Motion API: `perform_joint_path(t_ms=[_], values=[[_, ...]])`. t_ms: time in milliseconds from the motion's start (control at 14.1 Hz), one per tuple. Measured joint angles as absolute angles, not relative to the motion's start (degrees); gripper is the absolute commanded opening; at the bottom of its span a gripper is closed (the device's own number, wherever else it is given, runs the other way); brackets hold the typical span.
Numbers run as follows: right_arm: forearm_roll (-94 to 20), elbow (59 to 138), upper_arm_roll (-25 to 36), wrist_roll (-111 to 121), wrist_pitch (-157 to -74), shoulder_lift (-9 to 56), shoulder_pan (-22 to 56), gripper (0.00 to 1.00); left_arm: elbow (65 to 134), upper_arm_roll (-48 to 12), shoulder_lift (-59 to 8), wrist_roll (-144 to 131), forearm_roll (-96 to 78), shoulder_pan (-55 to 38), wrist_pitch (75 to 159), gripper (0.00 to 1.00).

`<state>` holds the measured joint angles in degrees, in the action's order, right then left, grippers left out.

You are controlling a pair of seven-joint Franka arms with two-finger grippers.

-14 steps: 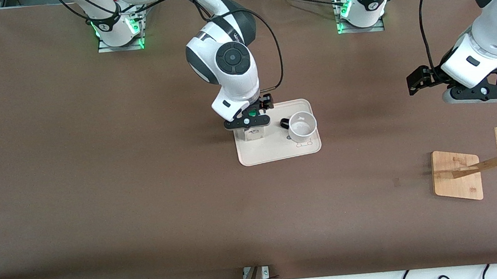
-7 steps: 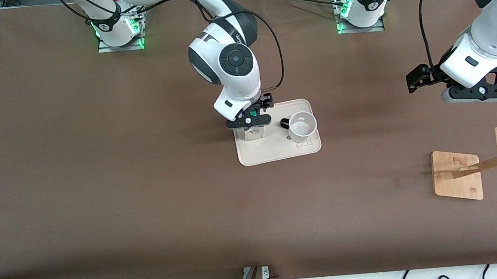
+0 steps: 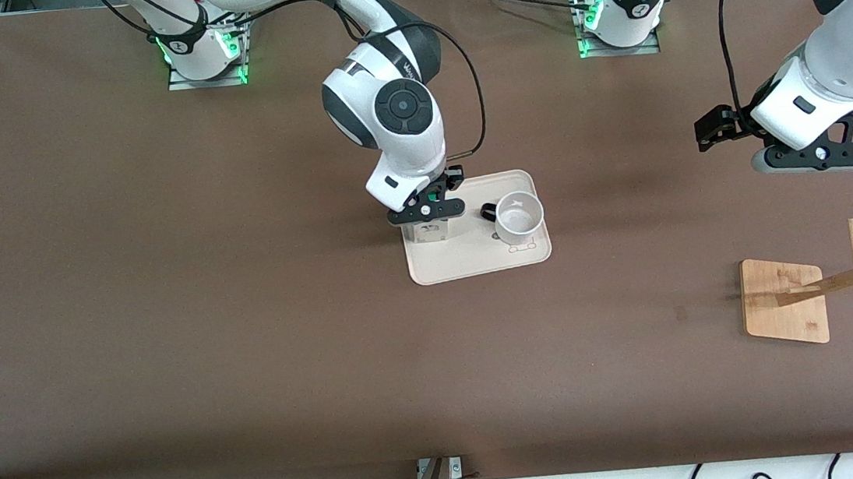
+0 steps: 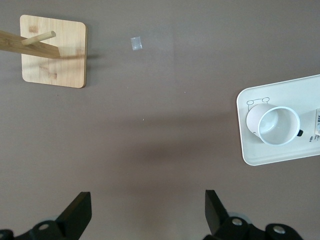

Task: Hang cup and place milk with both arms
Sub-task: 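Close the right gripper on the milk carton's top, then lift the carton with the right gripper while the left gripper reaches the mug, then carry the carton aside with the right gripper while the left gripper grasps the mug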

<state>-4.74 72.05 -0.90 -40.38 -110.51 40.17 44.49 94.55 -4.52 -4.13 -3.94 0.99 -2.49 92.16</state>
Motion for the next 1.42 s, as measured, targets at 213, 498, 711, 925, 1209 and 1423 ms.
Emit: perform_joint_path(t_ms=[213,498,711,925,1209,1423], values=[[-4.7,71.9,-0.5,-40.3,-109.6,40.1,44.5,0.42,94.5,-4.6,-4.1,-3.9,1.0,-2.5,91.2,1.0],[-4.7,70.1,1.9,-40.2,-104.9,38.2,45.4,0.42,93.6,-5.6,-4.3,-3.4,0.8,-2.9,90.6,1.0],[-5.7,68.6,6.9,-40.0,-99.6,33.8,46.2,0.42,91.8,-7.5,-5.0,-3.1,0.4,-3.5,90.1,1.0],[-10.9,68.6,14.1,-38.2,-95.9,28.2,46.1,0.42,91.0,-8.8,-6.1,4.7,0.1,-4.1,90.0,1.0],[-11.3,73.9,21.1,-29.4,-90.3,21.2,41.0,0.43,90.8,-11.3,-8.4,17.3,-3.6,-5.2,90.0,1.0],[-8.2,76.8,21.6,-18.1,-85.7,17.3,32.0,0.43,90.8,-15.3,-12.6,29.4,-5.8,-6.5,90.1,1.0]])
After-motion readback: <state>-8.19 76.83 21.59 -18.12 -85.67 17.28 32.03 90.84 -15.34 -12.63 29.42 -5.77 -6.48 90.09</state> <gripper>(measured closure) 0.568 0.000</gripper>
